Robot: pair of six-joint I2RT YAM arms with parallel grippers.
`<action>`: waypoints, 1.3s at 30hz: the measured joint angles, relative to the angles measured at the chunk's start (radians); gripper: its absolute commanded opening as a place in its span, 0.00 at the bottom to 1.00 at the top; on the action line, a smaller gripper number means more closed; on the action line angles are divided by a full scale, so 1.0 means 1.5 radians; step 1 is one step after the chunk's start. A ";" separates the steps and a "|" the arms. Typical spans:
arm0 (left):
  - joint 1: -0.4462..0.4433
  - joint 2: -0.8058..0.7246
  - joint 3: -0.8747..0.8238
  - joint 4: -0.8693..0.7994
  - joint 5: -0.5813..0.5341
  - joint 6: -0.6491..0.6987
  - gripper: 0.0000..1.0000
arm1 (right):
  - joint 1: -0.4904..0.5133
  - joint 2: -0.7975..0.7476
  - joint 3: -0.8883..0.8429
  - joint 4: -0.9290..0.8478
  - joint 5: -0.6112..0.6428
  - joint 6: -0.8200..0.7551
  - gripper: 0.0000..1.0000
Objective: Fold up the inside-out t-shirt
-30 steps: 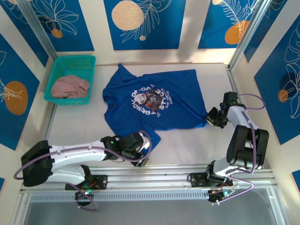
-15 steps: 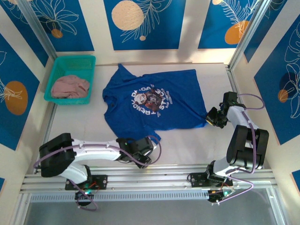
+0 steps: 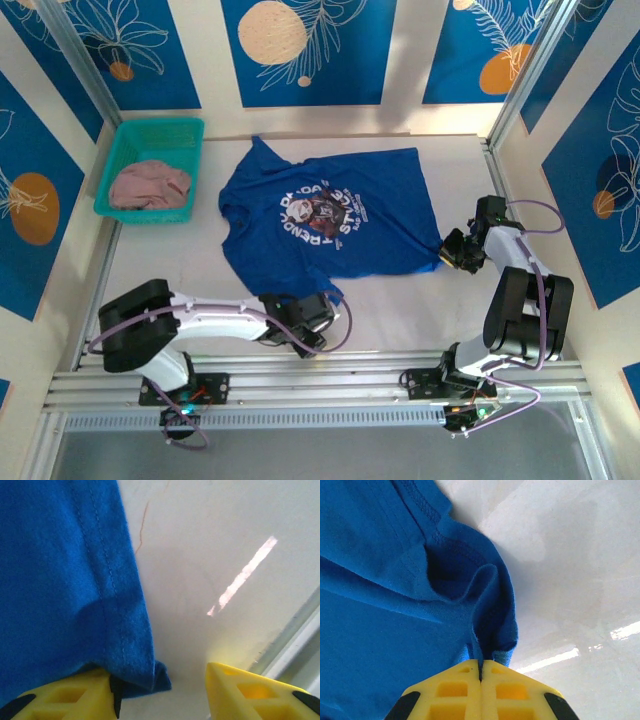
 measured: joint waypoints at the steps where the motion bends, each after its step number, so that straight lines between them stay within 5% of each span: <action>1: 0.000 0.002 0.005 0.001 0.001 0.001 0.43 | 0.000 0.000 0.000 0.000 0.000 0.000 0.00; 16: 0.000 0.017 0.014 0.020 -0.008 0.016 0.00 | 0.004 0.000 0.000 0.000 0.000 -0.004 0.00; 21: 0.028 -0.030 -0.014 0.010 0.003 0.017 0.00 | 0.005 -0.004 0.000 0.000 -0.002 -0.005 0.00; 31: 0.260 -0.372 -0.049 -0.026 0.005 -0.033 0.00 | 0.014 -0.102 0.000 0.025 -0.022 0.008 0.00; 39: 0.329 -0.375 0.071 -0.102 -0.157 -0.012 0.00 | 0.032 -0.119 0.028 0.035 -0.047 0.013 0.00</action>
